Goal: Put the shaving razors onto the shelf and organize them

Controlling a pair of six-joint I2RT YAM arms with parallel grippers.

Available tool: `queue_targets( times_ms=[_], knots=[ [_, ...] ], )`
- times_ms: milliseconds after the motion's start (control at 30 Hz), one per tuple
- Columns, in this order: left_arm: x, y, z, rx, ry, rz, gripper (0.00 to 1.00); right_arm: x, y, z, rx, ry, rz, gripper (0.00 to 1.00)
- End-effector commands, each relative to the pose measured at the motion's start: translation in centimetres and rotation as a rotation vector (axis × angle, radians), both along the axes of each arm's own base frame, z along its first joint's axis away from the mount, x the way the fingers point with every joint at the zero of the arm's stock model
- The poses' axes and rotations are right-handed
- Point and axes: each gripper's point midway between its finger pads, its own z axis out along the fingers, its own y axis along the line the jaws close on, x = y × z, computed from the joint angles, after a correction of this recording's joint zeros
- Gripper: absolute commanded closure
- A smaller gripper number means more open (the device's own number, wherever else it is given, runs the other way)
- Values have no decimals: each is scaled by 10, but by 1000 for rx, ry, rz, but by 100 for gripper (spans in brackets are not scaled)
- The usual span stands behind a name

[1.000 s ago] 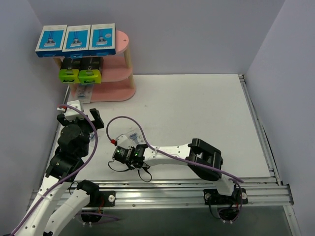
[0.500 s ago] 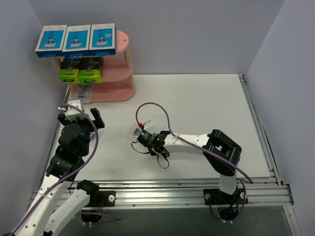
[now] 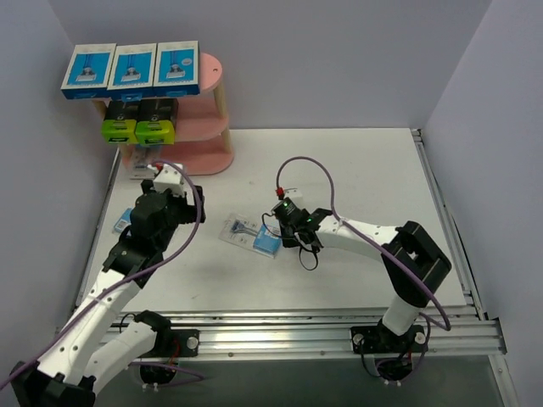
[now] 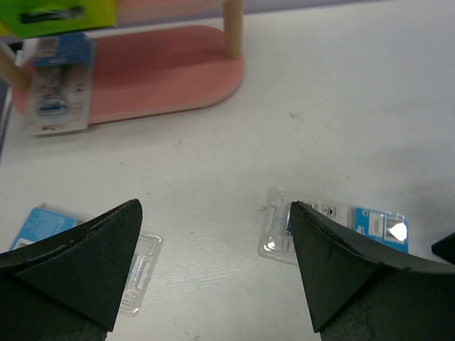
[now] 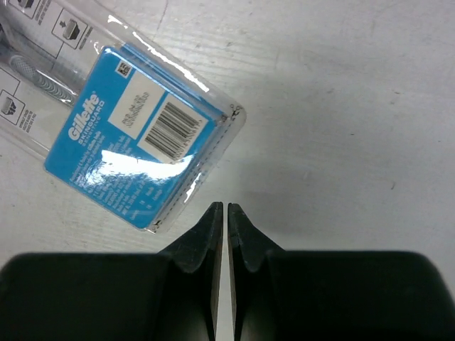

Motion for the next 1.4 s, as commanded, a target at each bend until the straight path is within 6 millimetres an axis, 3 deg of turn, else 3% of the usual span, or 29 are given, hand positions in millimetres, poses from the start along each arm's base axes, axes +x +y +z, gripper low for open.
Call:
queue_targets(
  times_ms=[0, 67, 267, 433, 467, 533, 667, 800, 1033, 1200, 1367],
  knots=[
    [11, -37, -7, 34, 19, -201, 6, 4, -5, 22, 175, 4, -28, 96],
    [13, -49, -10, 47, 19, -268, 6, 5, 1, 33, 288, 7, -13, 92],
    [5, -96, -27, 84, 21, -586, 6, 1, -9, 43, 448, 15, 37, 85],
    [12, -115, -51, 91, 127, -712, 6, 2, -23, 46, 500, -4, 48, 84],
    [14, -117, -67, 122, 171, -741, 4, 2, -25, 48, 507, -11, 52, 84],
    [14, -124, -76, 152, 201, -797, 0, 3, -34, 49, 516, -16, 51, 84],
    [25, -128, -100, 276, 301, -891, 9, 0, -51, 48, 544, -23, 39, 85],
    [26, -137, -121, 336, 344, -1009, 11, -7, -63, 46, 546, -12, 41, 85],
    [35, -144, -142, 436, 304, -1113, 14, -3, -66, 51, 570, -38, 34, 87],
    [37, -153, -168, 572, 320, -1156, 16, -1, -65, 52, 579, -43, 41, 87],
    [37, -162, -184, 586, 315, -1191, 16, -1, -68, 48, 575, -41, 33, 87]
  ],
)
